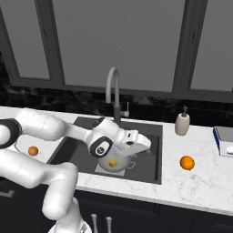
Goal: Put the colander in the sink, put the kiwi, orange, tangerine in the colander, and turn on the sink faucet and pour water over the colander.
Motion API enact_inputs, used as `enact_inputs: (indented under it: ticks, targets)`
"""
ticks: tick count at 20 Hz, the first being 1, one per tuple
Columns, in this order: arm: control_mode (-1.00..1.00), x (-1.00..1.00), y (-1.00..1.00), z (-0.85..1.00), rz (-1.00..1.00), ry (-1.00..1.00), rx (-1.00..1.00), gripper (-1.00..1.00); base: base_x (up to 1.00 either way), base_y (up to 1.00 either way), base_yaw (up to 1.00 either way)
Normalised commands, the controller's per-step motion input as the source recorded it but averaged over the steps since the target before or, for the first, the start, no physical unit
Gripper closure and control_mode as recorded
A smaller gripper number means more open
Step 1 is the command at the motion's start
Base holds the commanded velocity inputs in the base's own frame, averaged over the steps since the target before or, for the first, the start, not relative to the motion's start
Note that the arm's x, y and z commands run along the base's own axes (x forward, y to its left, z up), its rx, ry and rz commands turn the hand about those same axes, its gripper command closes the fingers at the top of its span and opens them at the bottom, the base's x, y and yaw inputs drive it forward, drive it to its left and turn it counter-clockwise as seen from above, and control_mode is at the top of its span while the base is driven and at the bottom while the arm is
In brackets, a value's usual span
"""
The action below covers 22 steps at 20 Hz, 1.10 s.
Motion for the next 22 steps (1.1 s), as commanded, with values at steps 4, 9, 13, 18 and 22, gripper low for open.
enact_inputs:
  ticks: [4,9,13,18,22]
  targets:
    - [-1.00,0.00,-0.40,1.00,-0.09,0.34,0.20,-1.00,0.00,0.00,0.00]
    - [-1.00,0.06,-0.63,0.30,-0.01,0.09,0.06,-1.00,0.00,0.00,0.00]
    - [-1.00,0.00,-1.00,-0.79,0.06,0.01,0.27,-1.00,0.00,0.00,0.00]
    - [-1.00,0.13,-0.94,-0.48,0.05,0.07,0.47,-1.00,0.00,0.00,0.00]
    - [-1.00,0.05,-0.47,-0.26,-0.02,0.04,0.07,-1.00,0.00,0.00,0.00]
